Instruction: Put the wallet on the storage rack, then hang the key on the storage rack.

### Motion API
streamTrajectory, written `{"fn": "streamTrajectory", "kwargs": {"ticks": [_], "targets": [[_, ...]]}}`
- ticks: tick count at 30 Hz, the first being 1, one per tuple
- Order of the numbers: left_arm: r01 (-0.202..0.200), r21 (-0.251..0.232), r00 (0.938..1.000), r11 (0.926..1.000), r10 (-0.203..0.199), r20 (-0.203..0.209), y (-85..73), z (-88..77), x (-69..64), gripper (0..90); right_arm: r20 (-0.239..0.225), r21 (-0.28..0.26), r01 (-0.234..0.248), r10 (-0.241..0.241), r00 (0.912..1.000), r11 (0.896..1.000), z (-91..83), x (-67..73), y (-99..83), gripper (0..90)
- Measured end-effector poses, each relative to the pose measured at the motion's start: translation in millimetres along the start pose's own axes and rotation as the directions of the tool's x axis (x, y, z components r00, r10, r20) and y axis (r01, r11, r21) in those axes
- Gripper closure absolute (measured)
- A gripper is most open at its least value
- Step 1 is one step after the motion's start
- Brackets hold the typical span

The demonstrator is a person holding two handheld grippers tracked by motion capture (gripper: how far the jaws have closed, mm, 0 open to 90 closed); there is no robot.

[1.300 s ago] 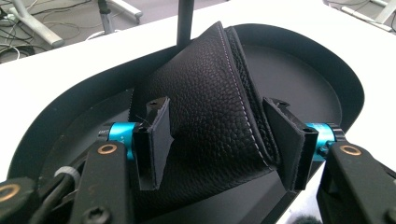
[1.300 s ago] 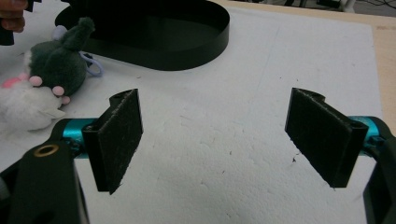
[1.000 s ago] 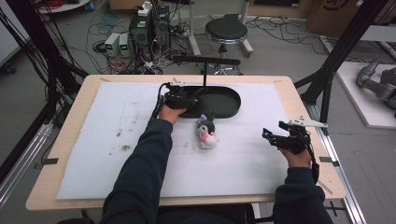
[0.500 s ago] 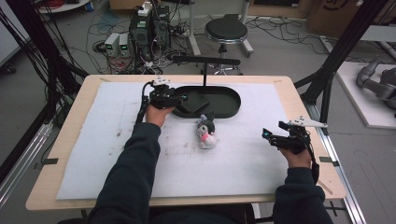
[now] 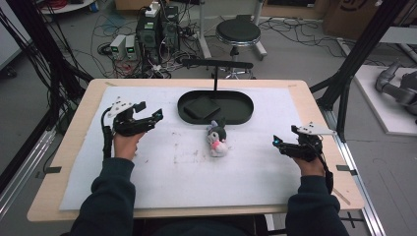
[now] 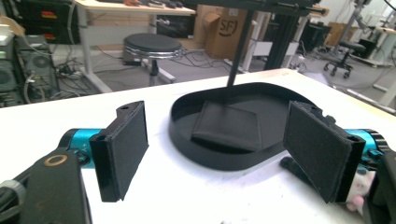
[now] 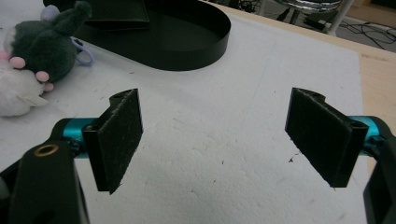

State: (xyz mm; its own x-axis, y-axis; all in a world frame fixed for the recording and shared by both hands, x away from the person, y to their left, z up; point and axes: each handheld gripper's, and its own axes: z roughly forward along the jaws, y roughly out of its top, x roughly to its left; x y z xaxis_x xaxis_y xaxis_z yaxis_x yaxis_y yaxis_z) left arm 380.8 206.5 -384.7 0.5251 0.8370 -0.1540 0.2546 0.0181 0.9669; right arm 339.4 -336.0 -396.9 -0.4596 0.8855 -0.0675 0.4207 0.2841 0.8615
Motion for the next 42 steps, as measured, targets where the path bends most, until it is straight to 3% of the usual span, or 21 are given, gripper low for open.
{"fn": "streamTrajectory", "kwargs": {"ticks": [5,7,12,15,22,26,27,29,36,37,42], "targets": [[-0.033,-0.014,0.9992,0.9994,0.033,-0.021,-3.7,-15.8,7.1,21.8,0.008,0.0,0.018,-0.018,0.9998,1.0,1.3,0.9,0.4,19.3],[-0.037,0.01,0.9987,0.9993,0.037,-0.035,-4.0,-19.3,6.2,21.8,0.007,0.0,0.02,-0.02,0.9998,1.0,1.4,1.5,0.2,19.3],[-0.049,-0.01,0.9982,0.9987,0.049,-0.035,-8.4,-26.6,3.0,18.7,0.007,-0.011,0.03,-0.03,0.9995,0.999,0.1,3.2,0.7,19.3],[-0.066,0.006,0.9968,0.9978,0.066,-0.045,-11.1,-29.0,3.6,18.7,0.002,-0.016,0.029,-0.029,0.9996,0.999,0.8,3.8,0.9,19.3],[-0.053,0.031,0.9964,0.9981,0.055,-0.064,-24.4,-36.3,10.4,18.7,-0.014,-0.011,0.04,-0.04,0.9991,0.999,1.5,9.7,2.4,19.3],[-0.048,0.021,0.9969,0.9986,0.049,-0.061,-25.2,-40.2,10.3,18.8,-0.05,-0.015,0.015,-0.016,0.9986,1.0,3.4,15.8,3.2,19.3],[-0.051,0.028,0.9973,0.9983,0.052,-0.053,-26.4,-41.5,10.7,18.9,-0.079,-0.005,0.007,-0.007,0.9968,1.0,5.5,19.8,3.4,19.3],[-0.058,0.041,0.9972,0.9975,0.059,-0.045,-29.8,-43.6,12.0,19.1,-0.089,-0.001,0.008,-0.008,0.996,1.0,6.5,22.6,3.7,19.3],[-0.045,0.048,0.9971,0.9978,0.047,-0.06,-36.4,-50.8,17.6,19.1,-0.148,-0.01,0.037,-0.038,0.9882,0.999,15.0,43.3,12.9,19.3],[-0.045,0.054,0.9967,0.9975,0.049,-0.064,-37.1,-51.3,17.6,19.4,-0.173,-0.005,0.044,-0.045,0.9839,0.999,19.1,52.2,15.9,19.3],[-0.054,0.065,0.9965,0.9964,0.058,-0.06,-38.0,-48.4,16.7,20.0,-0.207,0.014,0.087,-0.083,0.9749,0.996,31.4,70.8,21.4,19.3]]}}
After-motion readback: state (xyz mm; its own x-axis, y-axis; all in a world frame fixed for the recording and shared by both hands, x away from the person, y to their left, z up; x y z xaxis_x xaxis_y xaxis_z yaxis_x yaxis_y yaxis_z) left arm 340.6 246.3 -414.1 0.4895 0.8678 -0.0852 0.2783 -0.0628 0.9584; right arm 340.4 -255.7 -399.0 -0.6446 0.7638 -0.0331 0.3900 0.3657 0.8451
